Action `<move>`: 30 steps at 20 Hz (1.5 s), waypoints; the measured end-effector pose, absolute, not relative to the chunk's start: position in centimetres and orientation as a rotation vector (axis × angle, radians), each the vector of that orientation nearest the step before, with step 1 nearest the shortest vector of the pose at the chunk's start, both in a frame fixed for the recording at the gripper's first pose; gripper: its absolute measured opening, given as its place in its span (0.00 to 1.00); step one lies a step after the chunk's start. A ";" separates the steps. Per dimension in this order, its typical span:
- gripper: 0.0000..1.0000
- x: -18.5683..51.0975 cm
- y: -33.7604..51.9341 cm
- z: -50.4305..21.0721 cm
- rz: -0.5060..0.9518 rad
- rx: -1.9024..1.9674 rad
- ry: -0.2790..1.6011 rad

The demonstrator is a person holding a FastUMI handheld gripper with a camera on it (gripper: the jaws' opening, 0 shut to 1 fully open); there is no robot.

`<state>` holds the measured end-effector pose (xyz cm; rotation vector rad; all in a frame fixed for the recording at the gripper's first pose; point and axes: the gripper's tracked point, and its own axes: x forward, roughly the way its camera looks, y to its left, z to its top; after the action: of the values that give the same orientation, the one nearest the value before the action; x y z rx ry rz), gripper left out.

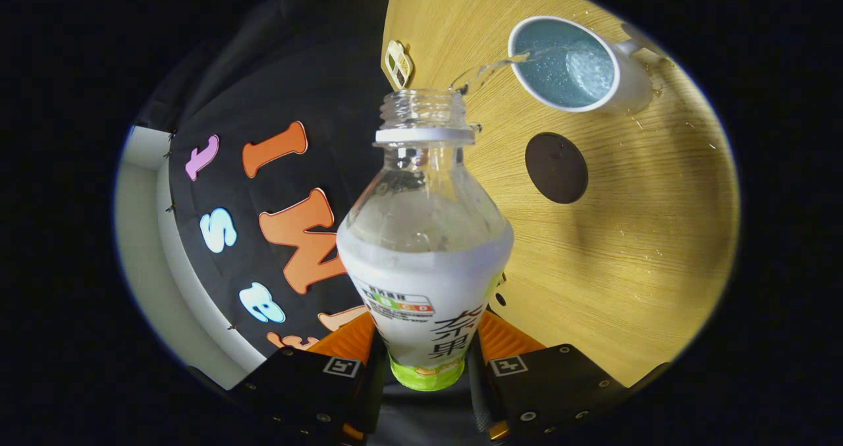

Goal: Take the bottle from table, then pour the juice into the cup, finally place the bottle on the coaster

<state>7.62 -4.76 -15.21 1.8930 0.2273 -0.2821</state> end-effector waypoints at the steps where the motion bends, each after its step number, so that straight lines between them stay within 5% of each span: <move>1: 0.56 7.7 -4.9 -15.1 -0.287 1.894 0.226; 30: 0.56 8.2 -5.9 -14.0 -0.326 2.050 0.211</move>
<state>8.15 -5.95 -14.03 2.0503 0.2111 -0.3260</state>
